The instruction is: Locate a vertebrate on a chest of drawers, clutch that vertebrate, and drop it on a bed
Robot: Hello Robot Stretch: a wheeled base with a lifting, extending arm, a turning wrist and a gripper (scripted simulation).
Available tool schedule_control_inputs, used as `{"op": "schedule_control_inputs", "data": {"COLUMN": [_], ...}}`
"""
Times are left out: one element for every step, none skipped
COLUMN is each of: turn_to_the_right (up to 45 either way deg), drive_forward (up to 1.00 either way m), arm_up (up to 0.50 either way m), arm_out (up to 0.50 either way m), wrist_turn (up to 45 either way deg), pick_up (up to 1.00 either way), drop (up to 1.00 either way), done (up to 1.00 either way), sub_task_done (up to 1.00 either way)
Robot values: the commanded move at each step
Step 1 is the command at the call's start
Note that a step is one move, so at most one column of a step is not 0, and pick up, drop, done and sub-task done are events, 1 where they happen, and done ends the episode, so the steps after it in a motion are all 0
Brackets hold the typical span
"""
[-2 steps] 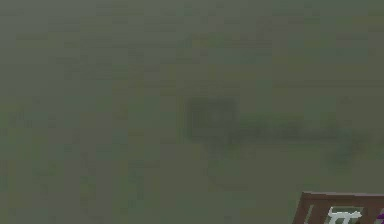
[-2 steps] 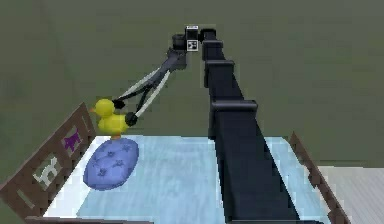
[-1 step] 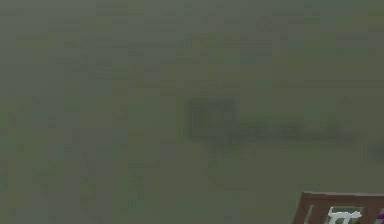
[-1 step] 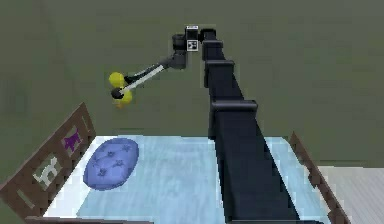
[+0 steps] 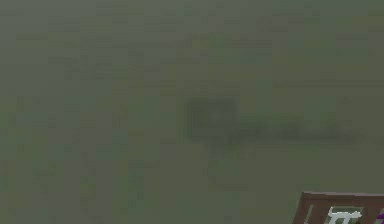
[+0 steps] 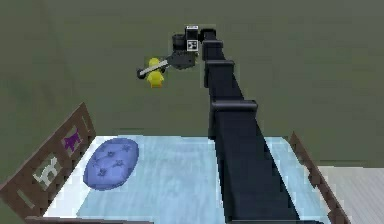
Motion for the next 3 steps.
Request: {"op": "schedule_control_inputs", "data": {"turn_to_the_right": [0.0, 0.0, 0.0], "drive_forward": [0.00, 0.00, 0.00], "arm_up": [0.00, -0.40, -0.32], "arm_out": [0.00, 0.00, 0.00], "wrist_turn": [39.0, 0.0, 0.0], "pick_up": [0.00, 0.00, 0.00], "drop": [0.00, 0.00, 0.00], "done": [0.00, 0.00, 0.00], "sub_task_done": [0.00, 0.00, 0.00]}}
